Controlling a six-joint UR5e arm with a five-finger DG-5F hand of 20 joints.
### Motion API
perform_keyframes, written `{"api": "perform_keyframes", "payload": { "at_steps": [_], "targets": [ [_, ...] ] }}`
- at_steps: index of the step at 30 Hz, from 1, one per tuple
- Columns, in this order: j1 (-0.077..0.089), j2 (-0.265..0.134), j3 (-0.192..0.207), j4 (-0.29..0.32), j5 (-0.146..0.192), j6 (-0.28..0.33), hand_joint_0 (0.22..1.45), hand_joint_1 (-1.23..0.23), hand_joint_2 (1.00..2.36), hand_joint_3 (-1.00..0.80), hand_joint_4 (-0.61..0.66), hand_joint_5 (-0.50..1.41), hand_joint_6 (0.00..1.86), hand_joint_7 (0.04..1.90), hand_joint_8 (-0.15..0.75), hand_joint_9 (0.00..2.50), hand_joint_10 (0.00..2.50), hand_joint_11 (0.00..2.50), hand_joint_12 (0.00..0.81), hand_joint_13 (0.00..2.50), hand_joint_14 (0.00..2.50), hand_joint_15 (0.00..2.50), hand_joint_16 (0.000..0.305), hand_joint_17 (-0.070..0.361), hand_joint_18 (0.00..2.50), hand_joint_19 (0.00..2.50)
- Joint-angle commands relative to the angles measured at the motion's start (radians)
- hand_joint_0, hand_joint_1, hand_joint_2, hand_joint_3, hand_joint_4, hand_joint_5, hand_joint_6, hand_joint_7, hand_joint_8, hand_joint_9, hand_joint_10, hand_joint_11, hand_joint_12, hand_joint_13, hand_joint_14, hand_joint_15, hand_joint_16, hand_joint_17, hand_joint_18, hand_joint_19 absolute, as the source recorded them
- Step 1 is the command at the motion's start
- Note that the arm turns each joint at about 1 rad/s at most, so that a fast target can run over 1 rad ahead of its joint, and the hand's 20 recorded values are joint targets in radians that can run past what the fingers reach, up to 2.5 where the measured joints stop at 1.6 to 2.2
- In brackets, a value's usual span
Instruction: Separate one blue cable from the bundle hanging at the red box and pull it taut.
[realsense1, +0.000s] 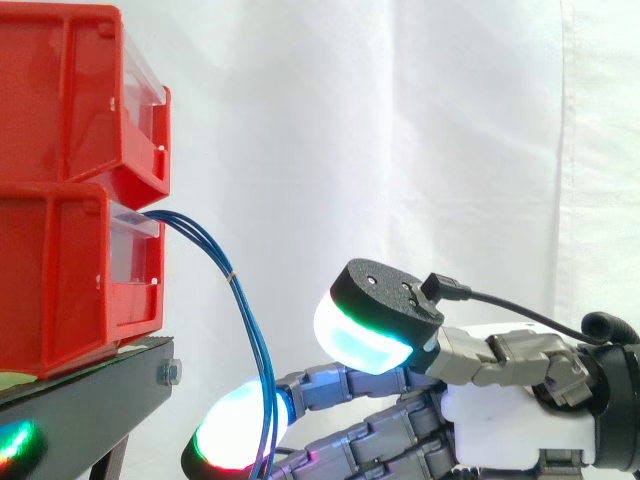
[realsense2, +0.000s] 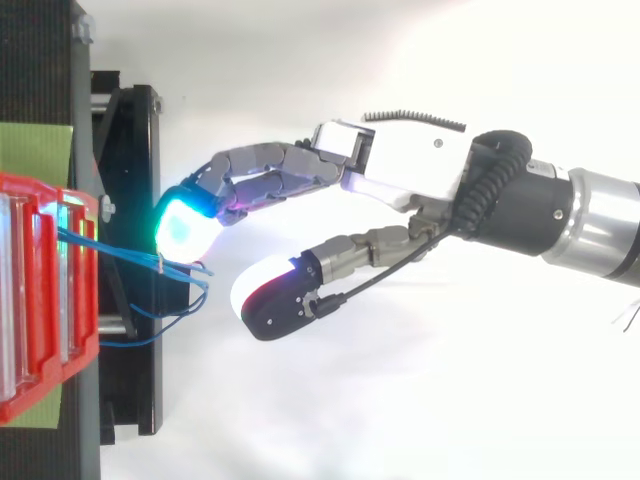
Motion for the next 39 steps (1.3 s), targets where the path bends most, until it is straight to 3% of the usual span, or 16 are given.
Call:
{"api": "perform_keyframes", "payload": {
  "at_steps": [1,15,25,30,39],
  "targets": [
    [-0.007,0.0,0.021,-0.016,-0.006,0.002,0.51,-0.68,1.0,-0.5,0.27,-0.17,0.5,0.91,0.281,0.6,0.01,0.38,0.296,0.58,0.01,0.27,0.038,0.085,0.41,0.31],
    [-0.005,0.0,0.053,-0.016,-0.026,0.01,0.56,-0.72,1.0,-0.5,0.24,-0.16,0.5,1.06,0.266,0.62,0.01,0.4,0.285,0.61,0.01,0.3,0.035,0.08,0.41,0.33],
    [0.012,-0.001,0.067,-0.019,-0.023,0.01,0.56,-0.72,1.0,-0.5,0.25,-0.15,0.5,1.06,0.267,0.63,0.01,0.42,0.287,0.62,0.01,0.31,0.035,0.08,0.41,0.33],
    [0.013,0.0,0.067,-0.015,-0.022,0.047,0.58,-0.72,1.0,-0.5,0.24,-0.15,0.5,1.09,0.271,0.65,0.01,0.42,0.285,0.63,0.01,0.31,0.035,0.079,0.42,0.33],
    [0.007,0.0,0.067,-0.031,-0.026,0.057,0.59,-0.72,1.0,-0.5,0.2,-0.12,0.5,1.24,0.269,0.68,0.01,0.45,0.284,0.65,0.01,0.32,0.034,0.077,0.43,0.34]
  ]
}}
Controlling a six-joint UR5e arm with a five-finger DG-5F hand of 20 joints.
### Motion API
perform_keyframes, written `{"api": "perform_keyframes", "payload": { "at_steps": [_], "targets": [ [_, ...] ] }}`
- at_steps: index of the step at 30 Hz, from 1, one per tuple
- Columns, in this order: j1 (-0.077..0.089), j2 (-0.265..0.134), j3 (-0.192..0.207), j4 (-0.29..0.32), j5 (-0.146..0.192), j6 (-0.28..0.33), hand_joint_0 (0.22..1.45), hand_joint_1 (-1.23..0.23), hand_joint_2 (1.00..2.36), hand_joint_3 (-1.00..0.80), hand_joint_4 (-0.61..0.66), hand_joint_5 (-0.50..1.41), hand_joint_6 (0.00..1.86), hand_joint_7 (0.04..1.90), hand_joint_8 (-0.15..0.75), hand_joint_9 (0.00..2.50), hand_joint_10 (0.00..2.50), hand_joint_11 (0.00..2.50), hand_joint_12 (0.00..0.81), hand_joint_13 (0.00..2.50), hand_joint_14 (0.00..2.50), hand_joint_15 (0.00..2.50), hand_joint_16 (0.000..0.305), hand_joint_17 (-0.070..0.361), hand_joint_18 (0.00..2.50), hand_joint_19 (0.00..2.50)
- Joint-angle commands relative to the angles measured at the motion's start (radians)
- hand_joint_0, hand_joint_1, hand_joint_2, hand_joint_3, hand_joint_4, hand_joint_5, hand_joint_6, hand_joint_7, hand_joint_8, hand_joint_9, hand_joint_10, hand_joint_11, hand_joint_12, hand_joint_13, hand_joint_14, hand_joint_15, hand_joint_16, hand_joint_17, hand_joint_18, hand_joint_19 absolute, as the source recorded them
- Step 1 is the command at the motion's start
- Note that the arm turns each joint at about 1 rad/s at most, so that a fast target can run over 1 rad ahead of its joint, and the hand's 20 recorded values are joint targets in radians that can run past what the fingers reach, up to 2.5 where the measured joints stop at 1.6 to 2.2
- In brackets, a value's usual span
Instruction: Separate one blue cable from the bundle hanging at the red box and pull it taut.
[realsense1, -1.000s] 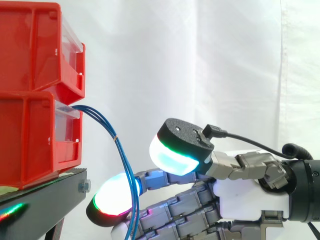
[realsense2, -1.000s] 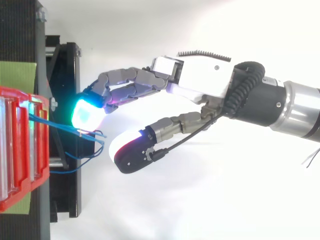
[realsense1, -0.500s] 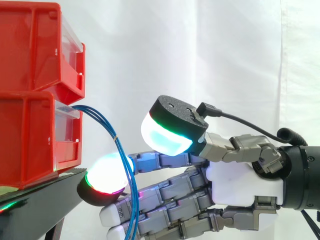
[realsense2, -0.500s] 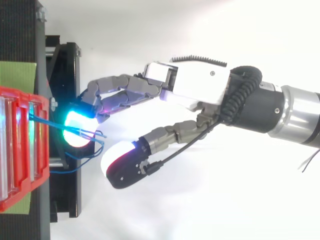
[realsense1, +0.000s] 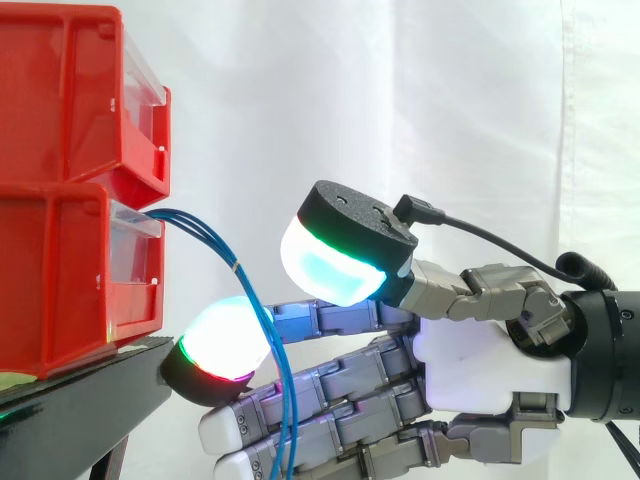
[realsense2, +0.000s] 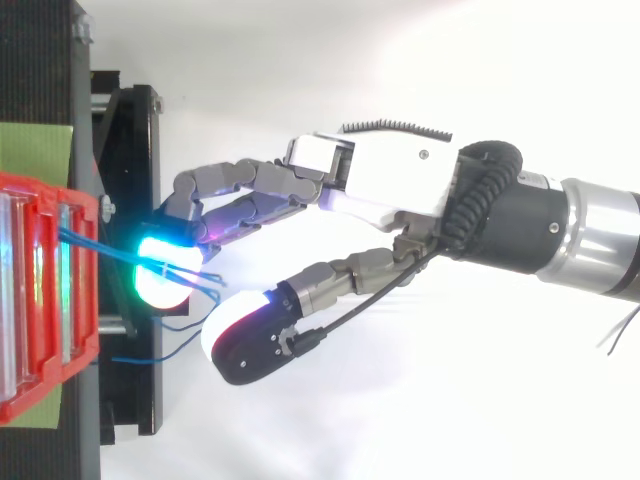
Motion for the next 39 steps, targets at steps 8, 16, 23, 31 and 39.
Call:
{"api": "perform_keyframes", "payload": {
  "at_steps": [8,16,23,31,39],
  "targets": [
    [-0.001,0.0,0.001,0.002,-0.001,0.003,0.57,-0.65,1.0,-0.5,0.21,-0.11,0.55,1.23,0.289,0.78,0.02,0.46,0.288,0.7,0.01,0.34,0.034,0.077,0.46,0.35],
    [-0.009,0.0,0.001,-0.007,-0.002,0.005,0.56,-0.6,1.0,-0.5,0.22,-0.1,0.56,1.24,0.298,0.82,0.02,0.48,0.294,0.74,0.01,0.35,0.035,0.078,0.48,0.36],
    [-0.023,0.0,0.028,-0.041,-0.03,0.02,0.57,-0.65,1.0,-0.5,0.21,-0.1,0.57,1.25,0.291,0.82,0.02,0.49,0.296,0.74,0.01,0.35,0.035,0.078,0.49,0.36],
    [-0.029,0.0,0.05,-0.084,-0.03,0.023,0.57,-0.69,1.0,-0.5,0.21,-0.12,0.6,1.2,0.293,0.82,0.02,0.5,0.296,0.75,0.02,0.36,0.035,0.078,0.49,0.36],
    [-0.029,0.0,0.058,-0.094,-0.025,0.02,0.6,-0.72,1.02,-0.35,0.18,-0.16,0.78,0.99,0.29,0.81,0.02,0.52,0.297,0.75,0.01,0.37,0.034,0.077,0.49,0.36]
  ]
}}
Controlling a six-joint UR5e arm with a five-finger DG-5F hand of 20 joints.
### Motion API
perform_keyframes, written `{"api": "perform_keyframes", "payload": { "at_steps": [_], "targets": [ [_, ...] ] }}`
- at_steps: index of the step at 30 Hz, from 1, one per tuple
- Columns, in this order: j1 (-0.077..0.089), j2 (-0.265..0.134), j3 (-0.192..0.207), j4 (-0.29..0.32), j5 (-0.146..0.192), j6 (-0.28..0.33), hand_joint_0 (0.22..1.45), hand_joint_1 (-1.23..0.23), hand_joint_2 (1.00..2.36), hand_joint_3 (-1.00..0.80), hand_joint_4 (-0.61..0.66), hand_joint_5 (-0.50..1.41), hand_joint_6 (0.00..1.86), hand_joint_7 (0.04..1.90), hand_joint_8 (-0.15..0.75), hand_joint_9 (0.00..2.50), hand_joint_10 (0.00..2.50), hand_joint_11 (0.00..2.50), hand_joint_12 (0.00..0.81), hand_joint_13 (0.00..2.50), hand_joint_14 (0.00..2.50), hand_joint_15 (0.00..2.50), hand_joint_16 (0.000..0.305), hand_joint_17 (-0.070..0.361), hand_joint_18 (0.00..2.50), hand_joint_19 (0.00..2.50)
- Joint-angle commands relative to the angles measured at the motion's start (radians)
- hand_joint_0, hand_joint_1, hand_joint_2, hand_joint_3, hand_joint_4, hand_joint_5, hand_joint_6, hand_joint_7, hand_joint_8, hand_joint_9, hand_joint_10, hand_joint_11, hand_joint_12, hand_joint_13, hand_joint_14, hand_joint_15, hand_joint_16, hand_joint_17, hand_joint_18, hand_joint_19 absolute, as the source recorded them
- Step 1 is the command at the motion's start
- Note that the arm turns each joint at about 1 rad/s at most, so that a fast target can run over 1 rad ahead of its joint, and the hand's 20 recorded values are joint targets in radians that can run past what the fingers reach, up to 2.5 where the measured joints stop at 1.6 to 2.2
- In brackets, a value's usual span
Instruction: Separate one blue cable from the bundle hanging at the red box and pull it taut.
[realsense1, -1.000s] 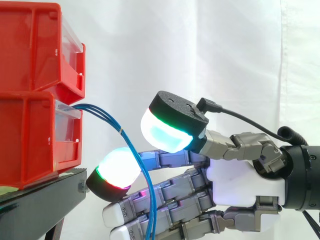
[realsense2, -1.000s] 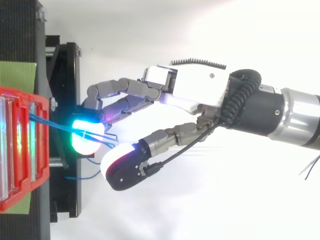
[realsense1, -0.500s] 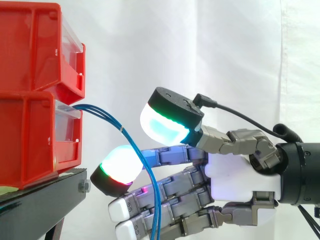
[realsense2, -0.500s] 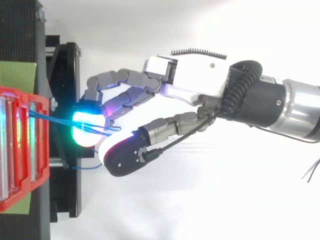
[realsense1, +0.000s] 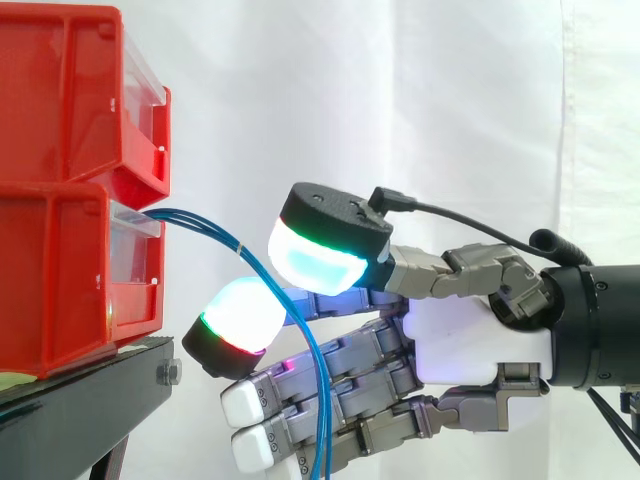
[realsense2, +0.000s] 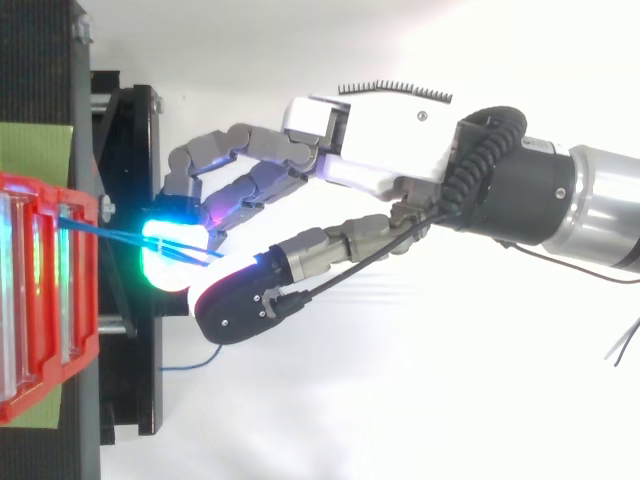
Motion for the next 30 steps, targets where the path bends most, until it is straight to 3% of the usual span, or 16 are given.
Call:
{"api": "perform_keyframes", "payload": {
  "at_steps": [1,5,10,15,21,30],
  "targets": [
    [0.001,0.0,0.001,-0.001,0.003,-0.002,0.6,-0.72,1.02,-0.34,0.18,-0.17,0.78,0.99,0.289,0.81,0.02,0.53,0.298,0.75,0.01,0.37,0.034,0.077,0.49,0.37],
    [0.003,0.0,0.001,-0.002,0.004,0.0,0.6,-0.71,1.02,-0.31,0.18,-0.18,0.82,0.96,0.29,0.82,0.02,0.54,0.295,0.75,0.01,0.38,0.035,0.078,0.49,0.38],
    [0.006,0.0,0.002,-0.002,-0.001,0.001,0.54,-0.6,1.0,-0.48,0.22,-0.16,0.82,0.97,0.311,0.87,0.02,0.54,0.312,0.78,0.01,0.39,0.037,0.084,0.5,0.39],
    [0.007,0.011,0.004,-0.025,-0.002,0.001,0.56,-0.52,1.0,-0.5,0.22,-0.13,0.8,1.03,0.318,0.96,0.02,0.57,0.305,0.82,0.02,0.4,0.037,0.082,0.54,0.38],
    [0.007,0.018,0.004,-0.047,-0.005,0.001,0.6,-0.61,1.02,-0.28,0.2,-0.13,0.86,1.09,0.321,1.02,0.02,0.64,0.302,0.86,0.02,0.42,0.035,0.078,0.56,0.39],
    [0.006,0.029,0.004,-0.07,-0.004,-0.002,0.6,-0.72,1.02,-0.2,0.13,-0.16,0.9,1.04,0.307,0.96,0.02,0.69,0.306,0.81,0.02,0.43,0.036,0.08,0.54,0.39]
  ]
}}
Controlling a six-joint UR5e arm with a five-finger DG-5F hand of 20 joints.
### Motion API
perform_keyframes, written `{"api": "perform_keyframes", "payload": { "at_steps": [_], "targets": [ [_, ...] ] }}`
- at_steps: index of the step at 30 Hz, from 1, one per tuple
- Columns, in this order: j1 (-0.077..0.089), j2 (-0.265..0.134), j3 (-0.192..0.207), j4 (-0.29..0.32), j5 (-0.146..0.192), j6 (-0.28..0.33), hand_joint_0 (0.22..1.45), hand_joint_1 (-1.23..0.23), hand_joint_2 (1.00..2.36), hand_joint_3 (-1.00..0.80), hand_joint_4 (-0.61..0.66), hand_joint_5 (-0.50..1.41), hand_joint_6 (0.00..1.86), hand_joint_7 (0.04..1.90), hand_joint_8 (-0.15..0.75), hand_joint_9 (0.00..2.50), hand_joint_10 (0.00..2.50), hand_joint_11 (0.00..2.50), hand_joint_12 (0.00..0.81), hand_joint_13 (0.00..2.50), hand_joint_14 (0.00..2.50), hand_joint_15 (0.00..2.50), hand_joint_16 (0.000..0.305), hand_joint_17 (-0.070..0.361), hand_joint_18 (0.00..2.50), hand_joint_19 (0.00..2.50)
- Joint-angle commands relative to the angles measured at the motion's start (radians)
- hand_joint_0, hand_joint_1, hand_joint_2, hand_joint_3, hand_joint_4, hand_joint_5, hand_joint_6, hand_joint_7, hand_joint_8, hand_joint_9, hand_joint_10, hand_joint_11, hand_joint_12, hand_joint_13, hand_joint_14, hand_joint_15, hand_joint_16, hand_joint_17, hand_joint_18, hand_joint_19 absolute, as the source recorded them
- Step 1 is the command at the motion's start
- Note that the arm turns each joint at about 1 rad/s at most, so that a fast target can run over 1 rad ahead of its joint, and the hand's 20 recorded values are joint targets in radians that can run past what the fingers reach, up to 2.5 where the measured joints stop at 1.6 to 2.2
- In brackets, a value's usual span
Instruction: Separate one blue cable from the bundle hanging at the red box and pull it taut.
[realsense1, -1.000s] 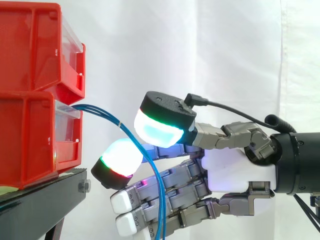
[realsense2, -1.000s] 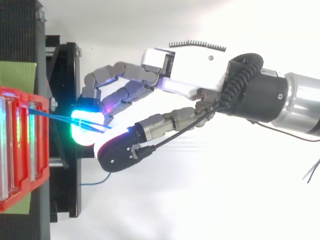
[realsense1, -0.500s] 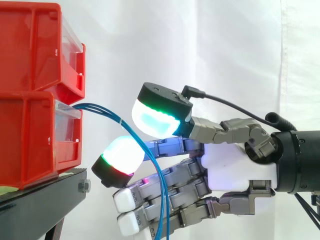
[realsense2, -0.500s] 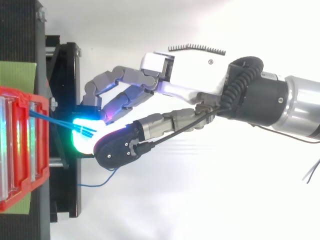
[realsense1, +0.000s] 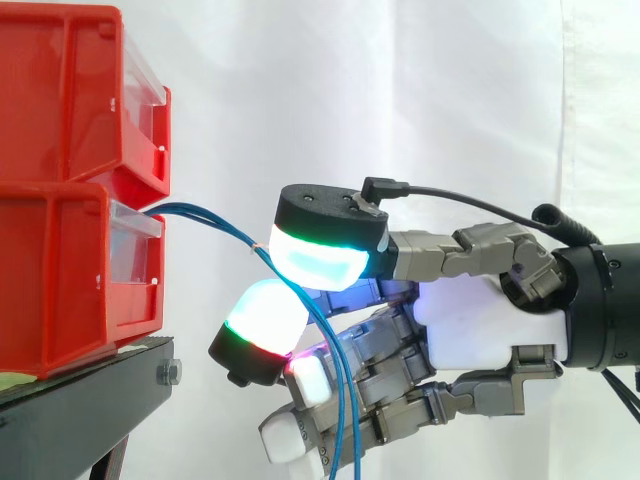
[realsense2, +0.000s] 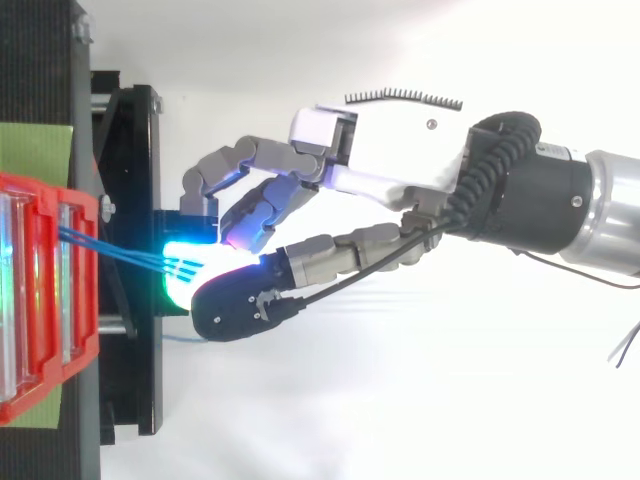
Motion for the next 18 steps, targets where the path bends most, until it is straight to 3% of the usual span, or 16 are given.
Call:
{"api": "perform_keyframes", "payload": {
  "at_steps": [1,8,18],
  "targets": [
    [-0.001,0.015,0.0,-0.021,0.003,-0.004,0.61,-0.73,1.02,-0.2,0.12,-0.17,0.9,1.04,0.306,0.96,0.02,0.7,0.305,0.81,0.02,0.42,0.036,0.081,0.54,0.39],
    [-0.004,0.035,0.0,-0.09,0.0,-0.007,0.63,-0.76,1.02,-0.24,0.09,-0.18,0.91,1.02,0.3,0.94,0.02,0.75,0.305,0.78,0.02,0.43,0.036,0.081,0.52,0.4],
    [-0.006,0.058,0.0,-0.13,0.001,-0.002,0.7,-0.79,1.01,-0.38,0.05,-0.2,0.92,1.0,0.286,0.91,0.02,0.79,0.297,0.75,0.02,0.42,0.035,0.079,0.51,0.39]
  ]
}}
